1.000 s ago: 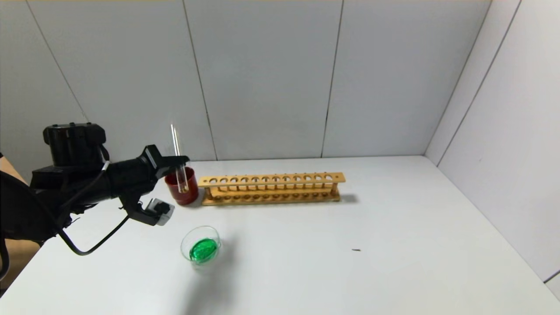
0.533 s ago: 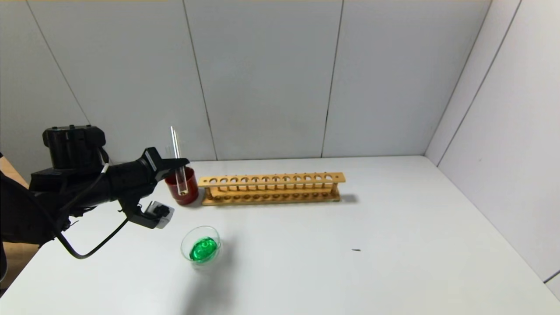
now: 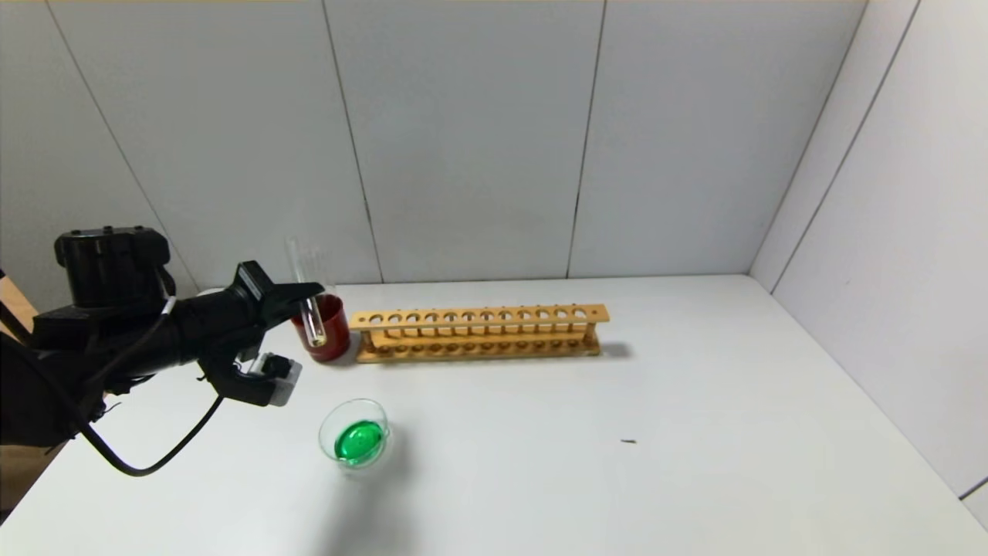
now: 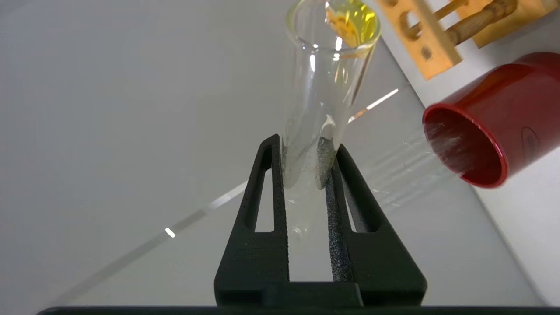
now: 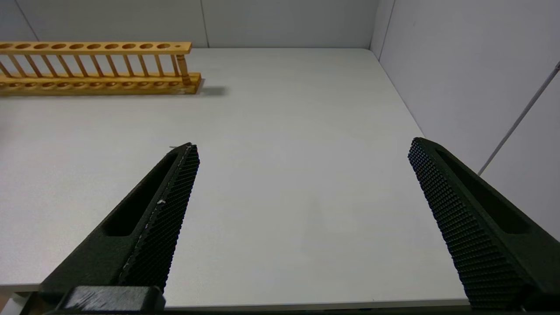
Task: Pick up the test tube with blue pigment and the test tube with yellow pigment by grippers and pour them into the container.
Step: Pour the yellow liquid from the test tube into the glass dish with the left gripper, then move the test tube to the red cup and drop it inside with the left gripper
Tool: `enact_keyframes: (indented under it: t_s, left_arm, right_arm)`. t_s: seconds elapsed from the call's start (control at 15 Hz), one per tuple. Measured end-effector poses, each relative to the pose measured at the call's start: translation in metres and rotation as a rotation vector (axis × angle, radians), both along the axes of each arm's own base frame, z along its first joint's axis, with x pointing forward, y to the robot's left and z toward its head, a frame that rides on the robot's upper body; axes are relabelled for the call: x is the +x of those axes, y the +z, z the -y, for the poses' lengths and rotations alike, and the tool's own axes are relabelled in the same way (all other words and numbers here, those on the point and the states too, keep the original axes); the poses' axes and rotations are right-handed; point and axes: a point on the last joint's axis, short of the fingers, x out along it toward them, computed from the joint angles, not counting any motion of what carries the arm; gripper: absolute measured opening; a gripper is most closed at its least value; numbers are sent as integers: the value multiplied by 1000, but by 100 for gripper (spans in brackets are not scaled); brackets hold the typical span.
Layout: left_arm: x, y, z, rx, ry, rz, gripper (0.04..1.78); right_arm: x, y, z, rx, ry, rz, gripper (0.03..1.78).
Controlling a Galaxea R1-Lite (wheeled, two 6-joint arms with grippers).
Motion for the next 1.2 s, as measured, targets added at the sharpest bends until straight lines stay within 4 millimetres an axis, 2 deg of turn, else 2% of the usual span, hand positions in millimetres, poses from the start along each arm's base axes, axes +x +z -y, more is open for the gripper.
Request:
enact_keyframes:
  t_s: [0.2,0.33,0.6,0.8,0.93,1.2]
  left_arm:
    - [-12,17,-12,-214,131,-44,30]
    - [-22,26,-14,-418,234,-73,30]
    - [-38,43,11,-964,419,-145,30]
    - [-38,53,19,-1388,531,-214,30]
    - [-36,53,21,-1604,562,-319,30]
    - [-33,44,6,-1837,664,-571,30]
  right_arm:
    - [0,0,0,0,0,0,175]
    - [0,0,0,0,0,0,175]
    - [0,0,0,0,0,0,175]
    - [0,0,0,0,0,0,175]
    - [0,0,0,0,0,0,175]
    - [0,0,0,0,0,0,175]
